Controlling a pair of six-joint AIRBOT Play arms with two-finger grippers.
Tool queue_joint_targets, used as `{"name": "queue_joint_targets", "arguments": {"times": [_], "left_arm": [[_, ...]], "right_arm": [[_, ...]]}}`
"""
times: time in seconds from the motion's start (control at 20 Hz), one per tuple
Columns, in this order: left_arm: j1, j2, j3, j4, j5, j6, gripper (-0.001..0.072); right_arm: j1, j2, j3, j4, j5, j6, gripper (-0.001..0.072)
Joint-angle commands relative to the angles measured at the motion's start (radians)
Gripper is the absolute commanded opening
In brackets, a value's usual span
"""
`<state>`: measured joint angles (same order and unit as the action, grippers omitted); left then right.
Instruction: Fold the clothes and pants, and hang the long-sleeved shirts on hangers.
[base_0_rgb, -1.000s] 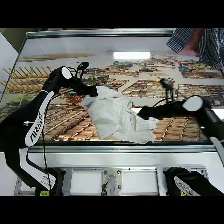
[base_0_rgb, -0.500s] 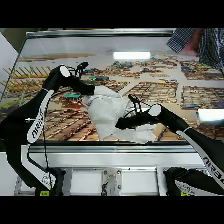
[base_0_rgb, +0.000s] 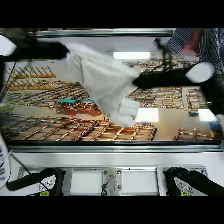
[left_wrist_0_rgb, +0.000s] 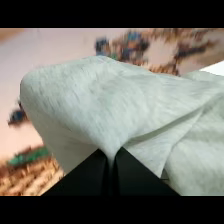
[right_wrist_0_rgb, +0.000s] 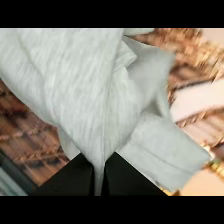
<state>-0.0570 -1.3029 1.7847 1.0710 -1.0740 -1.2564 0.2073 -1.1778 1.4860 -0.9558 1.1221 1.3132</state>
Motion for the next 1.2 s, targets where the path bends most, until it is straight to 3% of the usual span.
{"name": "queue_joint_targets", "arguments": {"times": [0.0, 0.2, 0.45, 0.7, 0.95, 1.15], "left_arm": [[-0.013, 0.21, 0.166, 0.002, 0.003, -0.002, 0.0011], [-0.069, 0.354, 0.229, 0.004, 0.036, -0.001, 0.0011], [-0.093, 0.437, 0.036, 0.009, 0.151, -0.035, 0.0011], [-0.093, 0.288, -0.122, 0.001, 0.19, -0.068, 0.0011], [-0.093, 0.066, -0.072, 0.003, 0.202, -0.068, 0.001], [-0.123, 0.098, -0.226, 0.066, 0.172, -0.068, 0.0009]], "right_arm": [[-0.05, 0.067, 0.374, -0.108, 0.135, 0.027, 0.0017], [-0.05, 0.134, 0.531, -0.166, 0.107, 0.056, 0.0017], [-0.05, 0.143, 0.533, -0.219, 0.065, 0.163, 0.0017], [-0.05, 0.006, 0.532, -0.277, 0.069, 0.177, 0.0017], [-0.049, -0.086, 0.522, -0.468, 0.079, 0.176, 0.0016], [-0.013, -0.018, 0.348, -0.521, 0.187, 0.122, 0.0015]]}}
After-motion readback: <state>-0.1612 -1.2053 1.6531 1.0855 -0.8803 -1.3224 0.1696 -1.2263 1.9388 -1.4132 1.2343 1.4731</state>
